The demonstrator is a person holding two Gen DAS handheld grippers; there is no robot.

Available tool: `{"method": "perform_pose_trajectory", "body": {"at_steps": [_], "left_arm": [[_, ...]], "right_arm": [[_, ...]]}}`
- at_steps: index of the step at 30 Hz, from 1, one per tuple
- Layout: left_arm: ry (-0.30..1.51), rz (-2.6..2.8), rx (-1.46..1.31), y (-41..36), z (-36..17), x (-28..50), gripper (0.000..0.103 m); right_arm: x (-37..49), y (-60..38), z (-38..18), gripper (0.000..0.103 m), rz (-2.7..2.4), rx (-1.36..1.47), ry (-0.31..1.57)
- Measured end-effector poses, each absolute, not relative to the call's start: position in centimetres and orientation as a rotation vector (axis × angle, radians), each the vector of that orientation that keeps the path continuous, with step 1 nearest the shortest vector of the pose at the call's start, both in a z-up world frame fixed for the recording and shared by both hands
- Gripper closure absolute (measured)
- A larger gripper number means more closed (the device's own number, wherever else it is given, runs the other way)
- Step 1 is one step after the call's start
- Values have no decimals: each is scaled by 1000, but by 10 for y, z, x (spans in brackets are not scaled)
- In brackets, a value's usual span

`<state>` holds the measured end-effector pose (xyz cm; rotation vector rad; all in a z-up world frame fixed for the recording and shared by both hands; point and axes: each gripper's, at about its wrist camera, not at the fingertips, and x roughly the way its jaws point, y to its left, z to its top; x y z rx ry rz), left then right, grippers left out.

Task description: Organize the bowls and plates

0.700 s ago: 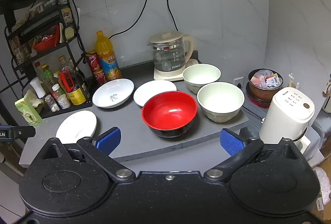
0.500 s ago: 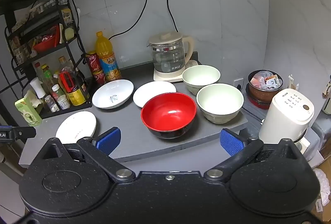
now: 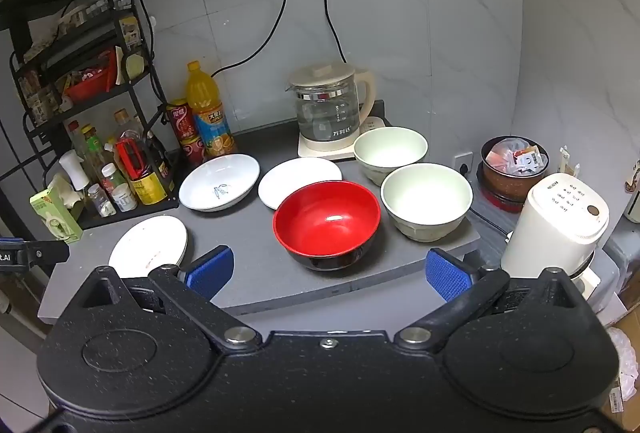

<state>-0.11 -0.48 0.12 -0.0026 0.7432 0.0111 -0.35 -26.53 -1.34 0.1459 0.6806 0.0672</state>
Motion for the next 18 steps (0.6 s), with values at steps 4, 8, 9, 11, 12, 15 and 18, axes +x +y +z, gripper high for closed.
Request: {"method": "perform_pose_trajectory", "body": {"at_steps": [4,8,9,11,12,15,18], "left_arm": [[772,6,-17,-5,1,0,0],[781,10,-2,-4,1,1,0],[783,10,-1,-5,1,1,0],[794,7,-8,-6,2,1,0],[797,11,-1,-7,2,2,0],[783,8,-7,-7,4,1,0],[768,4,-15,-11,5,1,0]], "right_arm": [[-3,-266,-14,0,69,147,678],[-1,-266,-14,0,72,146,679],[-2,-266,-14,0,70,147,682],[-1,-267,-14,0,77,150,684],[0,-266,-14,0,83,149,685],[0,-266,-14,0,86,150,686],[0,-267,-13,0,83,156,687]]}}
